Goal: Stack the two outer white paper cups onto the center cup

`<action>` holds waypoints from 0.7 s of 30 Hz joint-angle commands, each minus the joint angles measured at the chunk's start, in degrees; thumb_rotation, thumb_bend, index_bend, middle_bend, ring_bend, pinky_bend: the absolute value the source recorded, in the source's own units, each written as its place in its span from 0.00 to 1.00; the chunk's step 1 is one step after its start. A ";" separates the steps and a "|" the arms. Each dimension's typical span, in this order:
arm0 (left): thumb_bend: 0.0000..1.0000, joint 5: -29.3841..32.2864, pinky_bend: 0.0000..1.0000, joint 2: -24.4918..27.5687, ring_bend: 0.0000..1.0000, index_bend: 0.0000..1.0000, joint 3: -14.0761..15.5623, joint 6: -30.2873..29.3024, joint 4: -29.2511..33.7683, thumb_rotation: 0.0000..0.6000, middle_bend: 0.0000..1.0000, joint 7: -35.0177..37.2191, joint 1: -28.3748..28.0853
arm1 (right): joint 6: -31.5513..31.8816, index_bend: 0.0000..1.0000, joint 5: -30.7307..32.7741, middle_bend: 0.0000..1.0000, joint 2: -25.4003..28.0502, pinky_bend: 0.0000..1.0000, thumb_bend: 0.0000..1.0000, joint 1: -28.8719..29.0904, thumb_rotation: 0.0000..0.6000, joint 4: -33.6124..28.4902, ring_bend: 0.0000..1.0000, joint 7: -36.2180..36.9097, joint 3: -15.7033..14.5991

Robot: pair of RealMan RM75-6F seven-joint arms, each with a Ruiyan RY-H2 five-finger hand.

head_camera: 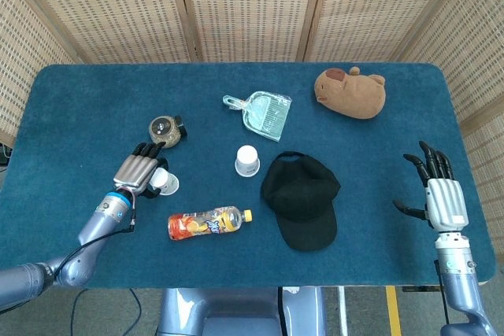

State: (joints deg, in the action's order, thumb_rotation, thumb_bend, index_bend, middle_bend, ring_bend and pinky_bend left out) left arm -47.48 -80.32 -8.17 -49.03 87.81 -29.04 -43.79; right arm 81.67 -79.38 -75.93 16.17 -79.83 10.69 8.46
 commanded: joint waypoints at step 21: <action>0.31 -4.98 0.00 1.87 0.00 0.42 -5.87 -4.61 6.28 1.00 0.00 3.01 -4.78 | -1.09 0.22 0.44 0.00 0.45 0.00 0.15 -0.68 1.00 0.52 0.00 2.11 1.80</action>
State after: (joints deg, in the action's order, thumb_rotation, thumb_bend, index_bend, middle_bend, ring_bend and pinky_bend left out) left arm -52.17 -77.85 -13.43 -53.33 94.13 -25.95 -47.91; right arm 80.61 -79.01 -75.44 15.51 -79.45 12.66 10.16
